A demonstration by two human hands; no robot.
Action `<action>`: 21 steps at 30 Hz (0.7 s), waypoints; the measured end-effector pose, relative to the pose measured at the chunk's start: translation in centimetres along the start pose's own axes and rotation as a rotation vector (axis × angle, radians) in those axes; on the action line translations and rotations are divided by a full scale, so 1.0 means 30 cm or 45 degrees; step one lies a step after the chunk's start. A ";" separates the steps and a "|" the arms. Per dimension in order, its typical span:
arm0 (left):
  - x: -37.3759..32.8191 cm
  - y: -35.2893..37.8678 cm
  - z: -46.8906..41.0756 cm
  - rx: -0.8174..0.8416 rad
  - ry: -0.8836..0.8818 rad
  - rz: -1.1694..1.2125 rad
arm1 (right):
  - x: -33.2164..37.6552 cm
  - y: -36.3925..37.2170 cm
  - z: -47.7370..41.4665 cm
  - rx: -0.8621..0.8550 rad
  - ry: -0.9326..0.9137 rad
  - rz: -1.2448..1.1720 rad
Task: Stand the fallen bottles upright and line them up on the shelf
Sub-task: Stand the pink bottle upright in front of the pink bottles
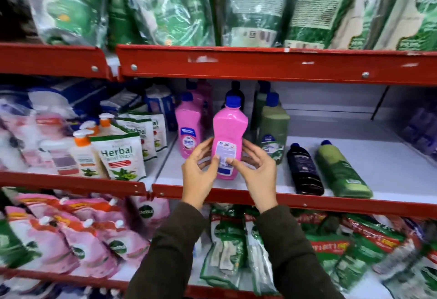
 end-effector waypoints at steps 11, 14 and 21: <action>0.120 -0.279 -0.158 -0.127 -0.065 -0.092 | -0.152 0.354 -0.002 0.089 0.052 0.047; 0.136 -0.285 -0.160 -0.137 -0.028 -0.130 | -0.167 0.370 -0.001 0.098 0.034 0.080; 0.115 -0.281 -0.145 -0.317 0.069 -0.162 | -0.183 0.344 0.019 0.007 0.020 0.174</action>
Point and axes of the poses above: each hand's wrist, its own z-axis away from the middle knuckle, its own y-axis out of the palm, x = y × z, the point moved 3 cm from there along -z, towards the middle knuckle, and after that the axes turned 13 degrees about -y, right-handed, at the moved point
